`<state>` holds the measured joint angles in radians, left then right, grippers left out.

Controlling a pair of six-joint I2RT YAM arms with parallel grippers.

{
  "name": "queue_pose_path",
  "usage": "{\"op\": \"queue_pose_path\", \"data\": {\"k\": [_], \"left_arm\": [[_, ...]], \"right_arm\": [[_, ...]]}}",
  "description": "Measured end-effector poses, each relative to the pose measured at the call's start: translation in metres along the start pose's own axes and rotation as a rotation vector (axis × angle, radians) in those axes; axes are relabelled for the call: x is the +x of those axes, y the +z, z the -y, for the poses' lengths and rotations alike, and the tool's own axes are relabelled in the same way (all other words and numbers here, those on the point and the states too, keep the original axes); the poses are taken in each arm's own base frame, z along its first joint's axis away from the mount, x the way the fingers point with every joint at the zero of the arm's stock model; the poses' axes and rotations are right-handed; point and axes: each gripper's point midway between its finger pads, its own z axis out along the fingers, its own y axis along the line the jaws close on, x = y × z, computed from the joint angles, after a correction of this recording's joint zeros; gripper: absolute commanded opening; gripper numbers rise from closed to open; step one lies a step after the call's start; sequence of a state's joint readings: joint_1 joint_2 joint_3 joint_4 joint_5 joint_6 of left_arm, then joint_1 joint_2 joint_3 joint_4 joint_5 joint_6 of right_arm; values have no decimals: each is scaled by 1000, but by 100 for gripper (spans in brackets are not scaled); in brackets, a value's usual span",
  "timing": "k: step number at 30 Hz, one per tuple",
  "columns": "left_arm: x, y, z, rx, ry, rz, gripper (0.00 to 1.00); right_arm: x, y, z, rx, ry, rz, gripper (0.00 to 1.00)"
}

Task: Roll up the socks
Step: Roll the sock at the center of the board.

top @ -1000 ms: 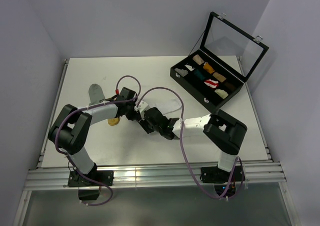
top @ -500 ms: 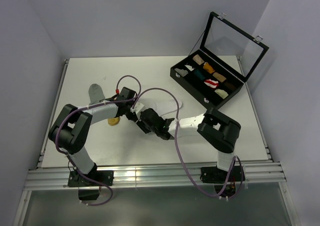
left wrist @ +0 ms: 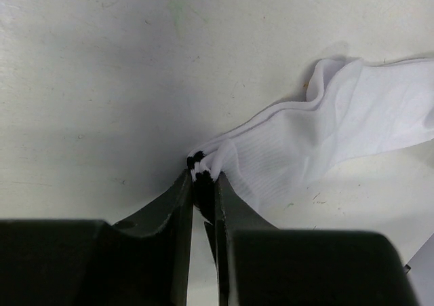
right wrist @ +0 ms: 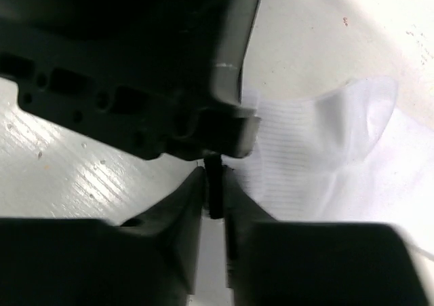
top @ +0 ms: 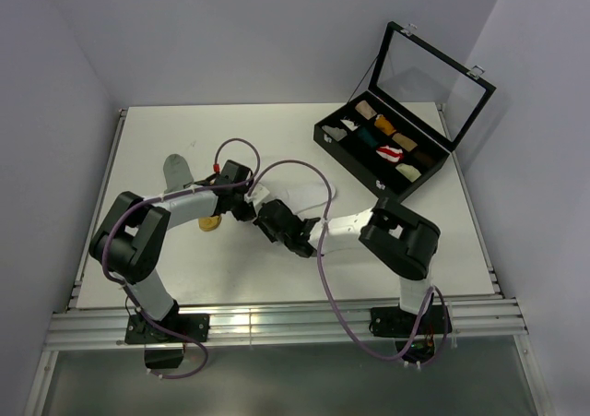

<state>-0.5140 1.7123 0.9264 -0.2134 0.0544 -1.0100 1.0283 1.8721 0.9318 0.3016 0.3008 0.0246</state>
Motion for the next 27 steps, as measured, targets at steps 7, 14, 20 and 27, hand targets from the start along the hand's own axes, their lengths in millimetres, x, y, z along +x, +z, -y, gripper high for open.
{"op": "queue_pose_path", "data": {"k": [7,14,20,27], "left_arm": [[-3,0,1,2,-1,13,20],[-3,-9,-2,9,-32,42,44],[-1,-21,-5,27,-59,57,54],[3,-19,-9,40,-82,64,58]], "right_arm": [[-2,3,2,-35,90,1,0],[-5,2,6,-256,287,-24,0],[-3,-2,9,-485,502,-68,0],[4,-7,12,-709,795,-103,0]]}}
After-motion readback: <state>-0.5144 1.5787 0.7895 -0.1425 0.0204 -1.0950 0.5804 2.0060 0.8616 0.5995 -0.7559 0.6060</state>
